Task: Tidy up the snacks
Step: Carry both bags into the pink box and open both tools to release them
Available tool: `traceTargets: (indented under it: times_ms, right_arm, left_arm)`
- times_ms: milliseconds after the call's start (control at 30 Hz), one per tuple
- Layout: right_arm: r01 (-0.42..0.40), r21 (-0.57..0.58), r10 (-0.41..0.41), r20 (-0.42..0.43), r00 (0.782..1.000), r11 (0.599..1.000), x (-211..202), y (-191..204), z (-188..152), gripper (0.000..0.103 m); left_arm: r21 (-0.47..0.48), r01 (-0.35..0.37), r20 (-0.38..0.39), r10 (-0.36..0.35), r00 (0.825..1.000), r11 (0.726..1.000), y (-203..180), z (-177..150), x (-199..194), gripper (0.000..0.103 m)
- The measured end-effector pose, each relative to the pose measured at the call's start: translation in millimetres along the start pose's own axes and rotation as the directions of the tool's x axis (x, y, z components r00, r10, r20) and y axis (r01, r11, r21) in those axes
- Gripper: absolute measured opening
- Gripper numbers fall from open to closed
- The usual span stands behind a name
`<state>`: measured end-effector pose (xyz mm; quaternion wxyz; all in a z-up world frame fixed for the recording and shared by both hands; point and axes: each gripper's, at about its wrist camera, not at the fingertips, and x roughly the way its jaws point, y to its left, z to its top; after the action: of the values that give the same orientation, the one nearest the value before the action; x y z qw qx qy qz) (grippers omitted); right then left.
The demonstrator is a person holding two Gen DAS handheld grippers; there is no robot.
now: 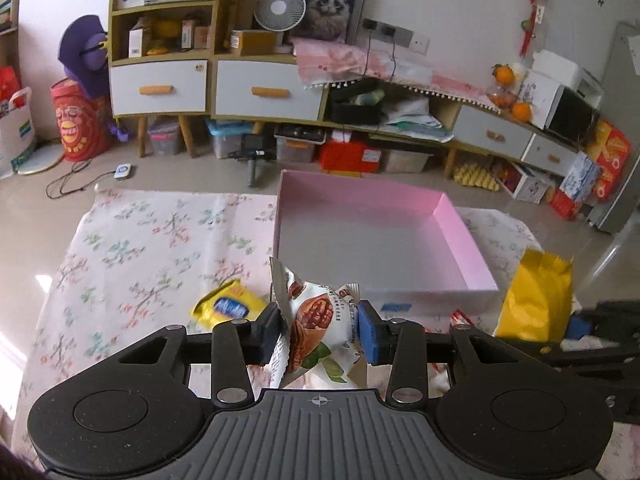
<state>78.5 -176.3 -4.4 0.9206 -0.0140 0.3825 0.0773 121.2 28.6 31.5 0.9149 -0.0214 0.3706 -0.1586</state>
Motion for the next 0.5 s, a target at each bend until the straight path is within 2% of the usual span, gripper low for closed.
traceTargets:
  times_ms: [200, 333, 500]
  right_arm:
    - [0.033, 0.031, -0.034, 0.033, 0.999, 0.999, 16, -22, 22, 0.022]
    - [0.061, 0.031, -0.062, 0.016, 0.998, 0.998, 36, -35, 39, 0.022]
    - [0.072, 0.059, -0.074, 0.037, 0.997, 0.996, 54, -50, 57, 0.022]
  left_arm:
    - [0.031, 0.005, 0.039, -0.006, 0.999, 1.0, -9, 23, 27, 0.038]
    - [0.064, -0.025, 0.035, 0.023, 0.999, 0.998, -12, 34, 51, 0.038]
    - [0.066, -0.038, 0.041, 0.036, 0.999, 0.997, -9, 43, 81, 0.038]
